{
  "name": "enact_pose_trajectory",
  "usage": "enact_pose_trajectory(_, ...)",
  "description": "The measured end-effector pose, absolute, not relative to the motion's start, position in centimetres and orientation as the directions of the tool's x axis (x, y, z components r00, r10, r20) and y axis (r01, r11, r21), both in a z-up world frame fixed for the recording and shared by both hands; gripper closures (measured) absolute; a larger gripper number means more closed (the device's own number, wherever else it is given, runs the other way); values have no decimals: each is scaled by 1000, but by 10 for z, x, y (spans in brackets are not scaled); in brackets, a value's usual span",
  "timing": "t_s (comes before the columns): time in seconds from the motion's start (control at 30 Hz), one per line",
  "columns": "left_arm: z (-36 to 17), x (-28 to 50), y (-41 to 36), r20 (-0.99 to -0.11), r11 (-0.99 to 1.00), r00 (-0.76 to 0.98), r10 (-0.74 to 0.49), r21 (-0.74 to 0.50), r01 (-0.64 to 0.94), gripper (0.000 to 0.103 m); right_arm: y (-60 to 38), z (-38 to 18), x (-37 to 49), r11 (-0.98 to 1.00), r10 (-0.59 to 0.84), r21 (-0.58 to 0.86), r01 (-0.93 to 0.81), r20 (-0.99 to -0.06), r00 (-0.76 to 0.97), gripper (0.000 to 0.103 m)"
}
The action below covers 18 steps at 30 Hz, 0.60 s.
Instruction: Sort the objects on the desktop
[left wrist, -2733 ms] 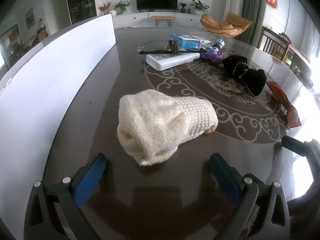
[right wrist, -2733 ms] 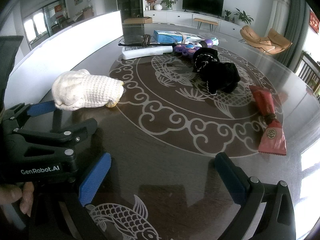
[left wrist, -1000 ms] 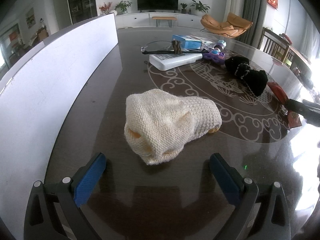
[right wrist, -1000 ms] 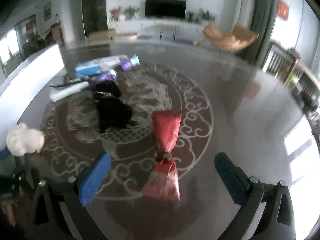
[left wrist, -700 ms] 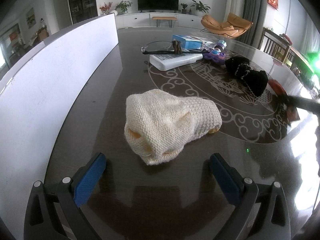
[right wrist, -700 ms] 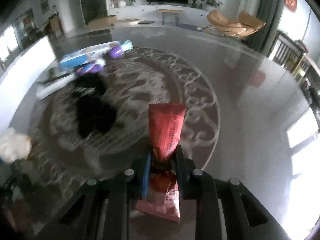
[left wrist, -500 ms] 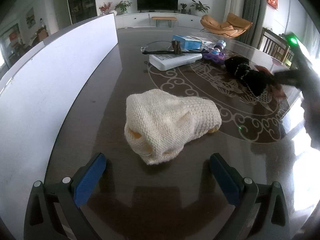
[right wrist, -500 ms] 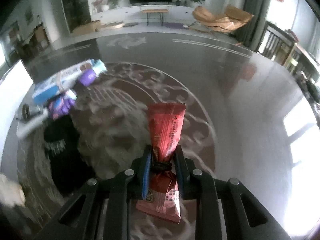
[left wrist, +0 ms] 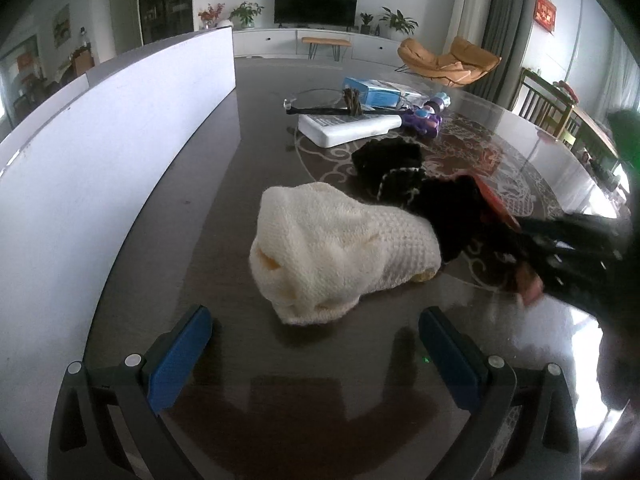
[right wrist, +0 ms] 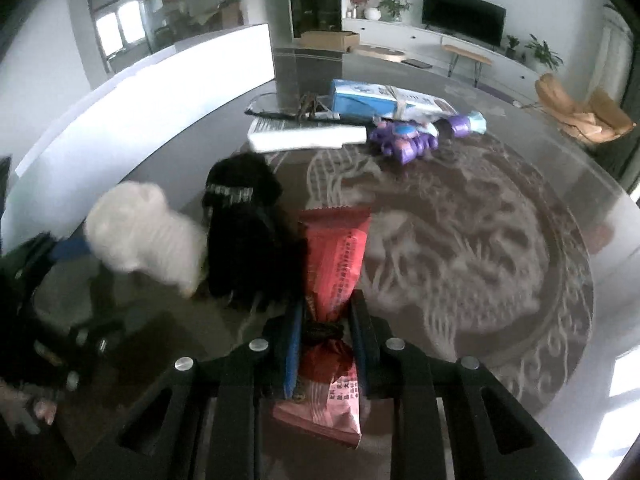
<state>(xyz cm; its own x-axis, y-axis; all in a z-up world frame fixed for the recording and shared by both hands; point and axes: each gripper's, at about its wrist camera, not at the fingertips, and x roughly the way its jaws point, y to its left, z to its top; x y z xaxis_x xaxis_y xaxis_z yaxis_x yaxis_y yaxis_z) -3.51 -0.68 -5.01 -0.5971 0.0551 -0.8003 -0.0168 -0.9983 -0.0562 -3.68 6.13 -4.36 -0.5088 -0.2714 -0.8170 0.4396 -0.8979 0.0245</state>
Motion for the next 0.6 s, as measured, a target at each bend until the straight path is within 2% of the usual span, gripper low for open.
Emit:
enact_pose_trajectory(0.3, -50, -35, -6, -802, -998, -595, 53, -53, -17, 0, 101, -45, 2, -939, -198, -5, 343, -810, -552, 80)
enact_pose_trajectory(0.6, -30, -19, -46, -719, -957, -662, 209, -290, 14, 0, 121, -46, 10, -954, -244, 83, 287, -770, -590, 79)
